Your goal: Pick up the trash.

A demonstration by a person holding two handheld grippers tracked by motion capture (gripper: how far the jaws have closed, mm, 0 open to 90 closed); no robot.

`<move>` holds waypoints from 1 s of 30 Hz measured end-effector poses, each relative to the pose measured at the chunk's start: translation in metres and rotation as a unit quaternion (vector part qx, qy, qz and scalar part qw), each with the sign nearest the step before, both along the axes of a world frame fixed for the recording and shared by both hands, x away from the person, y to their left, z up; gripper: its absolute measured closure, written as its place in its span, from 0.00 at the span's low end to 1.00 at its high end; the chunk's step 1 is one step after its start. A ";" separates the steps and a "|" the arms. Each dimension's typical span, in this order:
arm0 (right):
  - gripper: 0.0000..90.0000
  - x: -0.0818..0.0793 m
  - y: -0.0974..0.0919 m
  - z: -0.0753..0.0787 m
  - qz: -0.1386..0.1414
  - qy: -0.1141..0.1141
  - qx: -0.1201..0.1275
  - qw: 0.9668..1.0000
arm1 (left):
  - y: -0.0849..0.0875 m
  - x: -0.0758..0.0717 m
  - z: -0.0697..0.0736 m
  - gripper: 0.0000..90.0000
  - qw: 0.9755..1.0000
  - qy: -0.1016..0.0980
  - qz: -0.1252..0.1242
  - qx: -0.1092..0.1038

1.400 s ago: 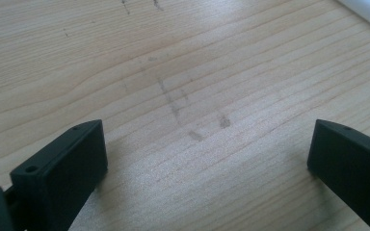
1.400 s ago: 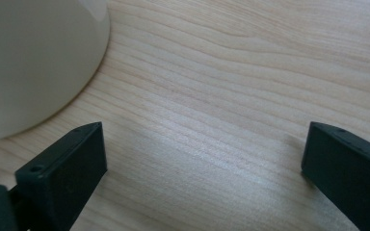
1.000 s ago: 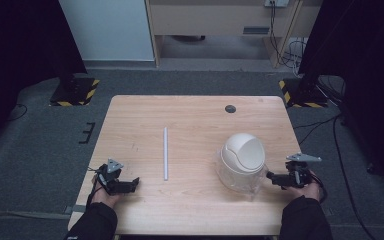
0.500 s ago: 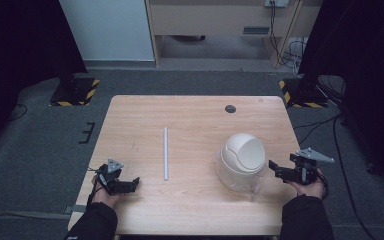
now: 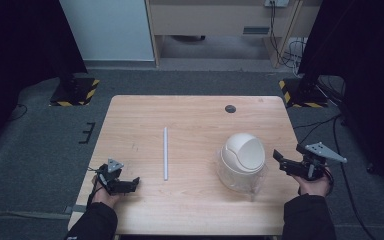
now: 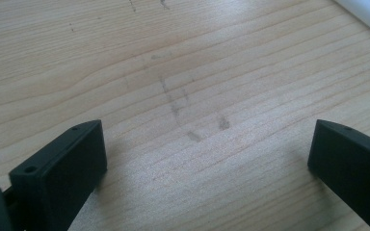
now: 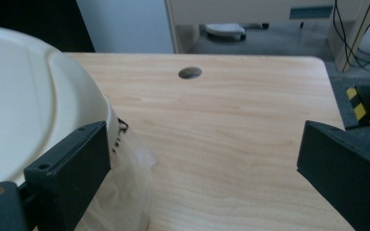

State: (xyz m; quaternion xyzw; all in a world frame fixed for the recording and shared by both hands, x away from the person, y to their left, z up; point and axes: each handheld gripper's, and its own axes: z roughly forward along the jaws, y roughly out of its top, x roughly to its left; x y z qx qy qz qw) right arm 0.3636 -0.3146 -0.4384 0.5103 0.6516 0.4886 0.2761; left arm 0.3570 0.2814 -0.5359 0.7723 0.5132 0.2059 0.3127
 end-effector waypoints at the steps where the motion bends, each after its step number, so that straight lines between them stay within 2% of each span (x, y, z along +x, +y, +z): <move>1: 0.06 0.000 0.000 0.002 0.001 -0.004 0.000 1.000 | 0.000 0.000 0.000 0.00 1.000 0.000 0.000 0.000; 2: 0.06 -0.002 0.001 0.009 0.003 -0.015 0.005 1.000 | 0.000 0.000 0.000 0.00 1.000 0.000 0.000 0.000; 10: 0.05 -0.005 0.010 0.027 0.019 -0.038 0.003 0.999 | 0.000 0.000 0.000 0.00 1.000 -0.002 0.001 0.000; 16: 0.05 -0.007 0.020 0.036 0.036 -0.050 0.000 0.998 | 0.000 0.000 0.000 0.00 1.000 -0.002 0.001 0.000; 21: 0.04 -0.005 0.030 0.035 0.052 -0.045 -0.008 0.998 | 0.000 0.000 0.000 0.00 1.000 -0.002 0.002 0.000; 30: 0.03 0.000 0.043 0.022 0.073 -0.018 -0.018 0.997 | 0.000 0.000 0.000 0.00 1.000 -0.002 0.002 0.000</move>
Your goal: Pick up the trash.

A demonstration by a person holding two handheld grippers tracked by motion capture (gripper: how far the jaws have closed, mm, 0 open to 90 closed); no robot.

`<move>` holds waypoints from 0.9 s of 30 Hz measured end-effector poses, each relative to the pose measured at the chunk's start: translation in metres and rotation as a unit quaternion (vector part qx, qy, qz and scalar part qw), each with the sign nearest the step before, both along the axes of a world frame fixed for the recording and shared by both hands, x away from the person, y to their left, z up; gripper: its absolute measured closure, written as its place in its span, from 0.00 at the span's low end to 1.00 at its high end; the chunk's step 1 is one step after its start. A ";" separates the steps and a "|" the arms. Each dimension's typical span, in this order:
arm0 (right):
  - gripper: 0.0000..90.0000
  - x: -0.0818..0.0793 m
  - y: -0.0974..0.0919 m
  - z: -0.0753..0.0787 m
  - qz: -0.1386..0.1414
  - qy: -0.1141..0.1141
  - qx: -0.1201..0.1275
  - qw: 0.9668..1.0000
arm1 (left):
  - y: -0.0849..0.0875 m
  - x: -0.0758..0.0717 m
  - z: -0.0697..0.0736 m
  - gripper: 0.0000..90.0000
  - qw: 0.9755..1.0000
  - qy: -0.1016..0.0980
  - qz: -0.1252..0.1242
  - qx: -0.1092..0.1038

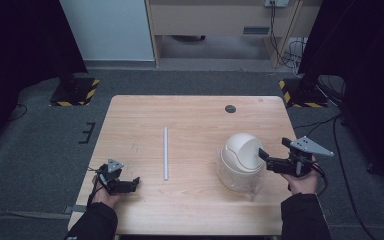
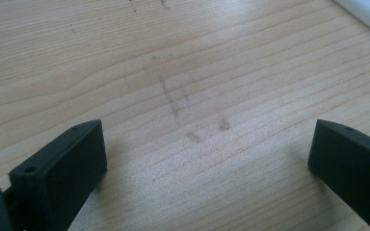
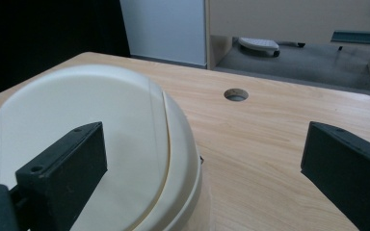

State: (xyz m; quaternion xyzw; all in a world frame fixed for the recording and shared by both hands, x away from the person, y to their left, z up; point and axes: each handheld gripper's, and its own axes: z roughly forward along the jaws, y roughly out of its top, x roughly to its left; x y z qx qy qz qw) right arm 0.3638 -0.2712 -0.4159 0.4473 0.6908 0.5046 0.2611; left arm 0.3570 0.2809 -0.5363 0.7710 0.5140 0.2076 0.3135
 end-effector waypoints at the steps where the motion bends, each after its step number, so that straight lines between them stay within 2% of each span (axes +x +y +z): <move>1: 0.03 0.000 0.001 -0.002 0.000 0.002 -0.003 1.000 | 0.000 0.000 0.000 0.00 1.000 0.000 0.000 0.000; 11: 0.02 0.006 0.009 -0.014 0.010 0.032 -0.025 0.999 | 0.000 0.000 0.000 0.00 1.000 0.000 0.002 0.000; 27: 0.02 0.017 0.015 -0.024 0.011 0.070 -0.039 0.997 | -0.001 0.000 0.000 0.00 1.000 0.002 0.004 0.000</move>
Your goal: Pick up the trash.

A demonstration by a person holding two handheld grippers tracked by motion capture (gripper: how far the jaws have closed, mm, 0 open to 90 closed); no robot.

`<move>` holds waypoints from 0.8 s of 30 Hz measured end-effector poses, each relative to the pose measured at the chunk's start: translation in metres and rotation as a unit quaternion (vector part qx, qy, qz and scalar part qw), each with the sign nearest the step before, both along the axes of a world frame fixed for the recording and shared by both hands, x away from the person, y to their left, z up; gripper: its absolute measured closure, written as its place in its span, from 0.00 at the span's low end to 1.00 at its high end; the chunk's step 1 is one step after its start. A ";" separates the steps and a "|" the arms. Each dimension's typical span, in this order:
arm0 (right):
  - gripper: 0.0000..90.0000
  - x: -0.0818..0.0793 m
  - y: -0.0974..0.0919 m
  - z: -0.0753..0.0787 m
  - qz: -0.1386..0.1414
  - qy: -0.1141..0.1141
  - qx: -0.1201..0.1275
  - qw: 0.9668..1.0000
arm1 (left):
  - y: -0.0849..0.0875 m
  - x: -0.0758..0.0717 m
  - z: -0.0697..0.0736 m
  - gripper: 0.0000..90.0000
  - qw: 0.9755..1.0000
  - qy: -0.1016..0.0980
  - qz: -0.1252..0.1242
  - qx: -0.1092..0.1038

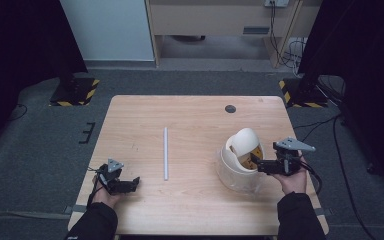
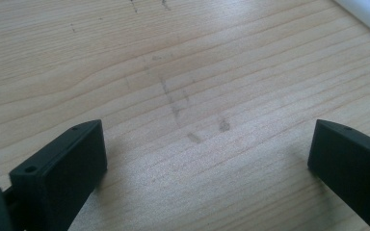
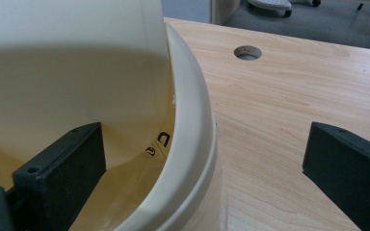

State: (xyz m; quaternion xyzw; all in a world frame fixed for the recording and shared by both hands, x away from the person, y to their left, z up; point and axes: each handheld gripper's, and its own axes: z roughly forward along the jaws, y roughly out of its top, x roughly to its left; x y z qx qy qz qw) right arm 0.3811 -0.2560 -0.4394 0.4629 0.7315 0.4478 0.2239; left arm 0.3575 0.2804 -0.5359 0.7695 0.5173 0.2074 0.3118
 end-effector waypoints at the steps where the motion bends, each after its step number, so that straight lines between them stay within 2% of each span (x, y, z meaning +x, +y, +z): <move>1: 0.03 0.001 0.001 -0.001 -0.002 0.000 -0.001 1.000 | 0.000 0.000 0.000 0.00 1.000 0.001 0.001 0.000; 4: 0.03 0.001 0.002 -0.002 -0.003 0.002 -0.003 1.000 | 0.001 0.000 0.002 0.02 1.000 0.005 0.003 0.002; 8: 0.03 0.001 0.001 -0.003 -0.005 0.000 0.004 1.000 | 0.002 0.000 0.005 0.10 1.000 0.010 0.010 -0.003; 11: 0.03 -0.004 -0.004 0.001 -0.004 -0.011 0.014 1.000 | 0.001 0.001 0.009 0.16 1.000 0.021 0.012 -0.010; 14: 0.03 -0.006 -0.007 0.002 -0.005 -0.016 0.017 1.000 | 0.001 0.001 0.012 0.19 1.000 0.024 0.012 -0.016; 15: 0.03 -0.010 -0.010 0.003 -0.006 -0.021 0.019 1.000 | -0.001 0.000 0.015 0.20 0.999 0.020 0.013 -0.026; 16: 0.03 -0.010 -0.010 0.003 -0.006 -0.021 0.019 1.000 | -0.001 0.000 0.015 0.21 0.999 0.020 0.013 -0.026; 17: 0.02 -0.013 -0.013 0.004 -0.006 -0.024 0.020 0.999 | -0.003 -0.001 0.019 0.22 0.999 0.010 0.014 -0.043; 19: 0.02 -0.015 -0.014 0.004 -0.007 -0.026 0.021 0.999 | -0.005 -0.002 0.022 0.22 0.999 0.005 0.013 -0.050; 21: 0.02 -0.018 -0.021 0.005 -0.012 -0.035 0.025 0.999 | -0.016 -0.002 0.027 0.24 0.998 -0.012 0.002 -0.058; 24: 0.02 -0.020 -0.024 0.005 -0.016 -0.044 0.031 0.998 | -0.024 -0.002 0.030 0.24 0.998 -0.018 -0.008 -0.058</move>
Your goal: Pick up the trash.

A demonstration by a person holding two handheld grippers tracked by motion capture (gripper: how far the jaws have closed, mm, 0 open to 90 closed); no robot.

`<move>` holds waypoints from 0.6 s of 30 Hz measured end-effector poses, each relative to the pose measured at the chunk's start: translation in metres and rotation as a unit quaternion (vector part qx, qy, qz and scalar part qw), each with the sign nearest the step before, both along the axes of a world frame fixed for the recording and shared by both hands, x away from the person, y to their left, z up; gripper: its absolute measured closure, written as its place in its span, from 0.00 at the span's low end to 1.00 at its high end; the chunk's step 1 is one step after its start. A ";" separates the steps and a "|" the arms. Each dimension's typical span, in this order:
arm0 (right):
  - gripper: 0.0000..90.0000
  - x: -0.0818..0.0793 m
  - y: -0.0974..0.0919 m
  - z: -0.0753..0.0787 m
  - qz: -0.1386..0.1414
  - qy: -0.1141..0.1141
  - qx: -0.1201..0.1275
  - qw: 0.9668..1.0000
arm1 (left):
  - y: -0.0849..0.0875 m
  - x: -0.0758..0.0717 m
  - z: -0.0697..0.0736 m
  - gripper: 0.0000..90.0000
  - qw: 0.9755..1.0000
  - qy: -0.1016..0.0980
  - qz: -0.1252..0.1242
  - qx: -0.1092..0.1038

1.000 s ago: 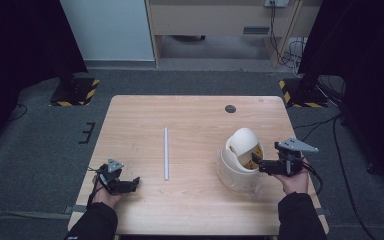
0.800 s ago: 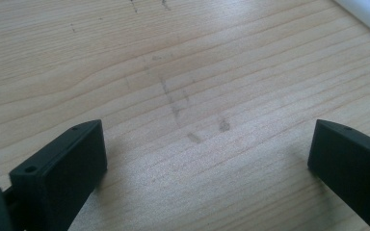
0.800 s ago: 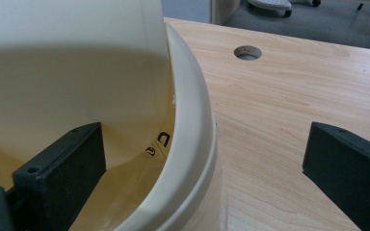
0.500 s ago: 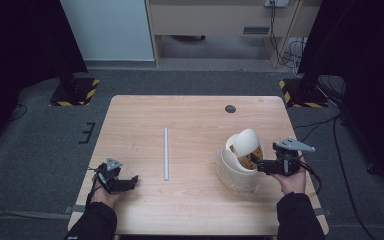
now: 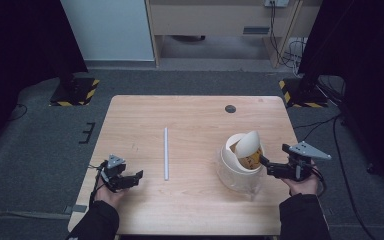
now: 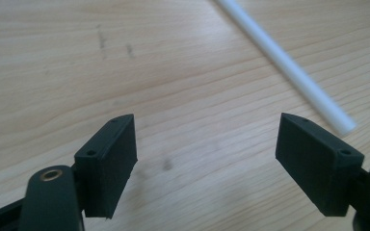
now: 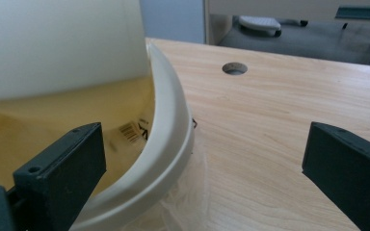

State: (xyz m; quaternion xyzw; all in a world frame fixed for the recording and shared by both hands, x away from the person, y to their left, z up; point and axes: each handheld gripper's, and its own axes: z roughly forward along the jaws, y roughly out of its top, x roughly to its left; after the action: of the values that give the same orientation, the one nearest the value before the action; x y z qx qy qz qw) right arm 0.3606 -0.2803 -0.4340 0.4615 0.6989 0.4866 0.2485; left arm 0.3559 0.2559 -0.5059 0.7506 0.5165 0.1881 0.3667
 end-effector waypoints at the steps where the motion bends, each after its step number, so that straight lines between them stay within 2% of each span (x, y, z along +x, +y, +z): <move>1: 0.02 -0.002 -0.003 -0.001 -0.002 0.000 0.000 1.000 | -0.008 0.001 0.003 0.25 1.000 -0.006 -0.010 0.001; 2: 0.02 -0.002 -0.003 -0.001 -0.002 0.000 0.000 1.000 | -0.008 0.001 0.003 0.25 1.000 -0.006 -0.010 0.001; 7: 0.01 -0.006 -0.009 -0.003 -0.007 -0.003 0.012 1.000 | -0.030 0.006 0.005 0.26 1.000 -0.010 -0.029 0.004; 11: 0.01 -0.008 -0.011 -0.002 -0.008 -0.012 0.018 1.000 | -0.038 0.010 0.005 0.28 1.000 -0.009 -0.029 -0.002; 12: 0.01 -0.009 -0.013 -0.001 -0.011 -0.019 0.023 0.999 | -0.042 0.012 0.004 0.29 1.000 -0.008 -0.028 -0.001; 18: 0.01 -0.011 -0.019 -0.003 -0.022 -0.028 0.032 0.999 | -0.072 0.024 -0.001 0.30 0.999 0.006 -0.037 0.022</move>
State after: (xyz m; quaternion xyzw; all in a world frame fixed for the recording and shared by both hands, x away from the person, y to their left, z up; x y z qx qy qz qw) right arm 0.3491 -0.2991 -0.4365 0.4703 0.6657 0.5159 0.2635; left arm 0.3803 0.1839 -0.5069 0.7782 0.4861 0.1814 0.3537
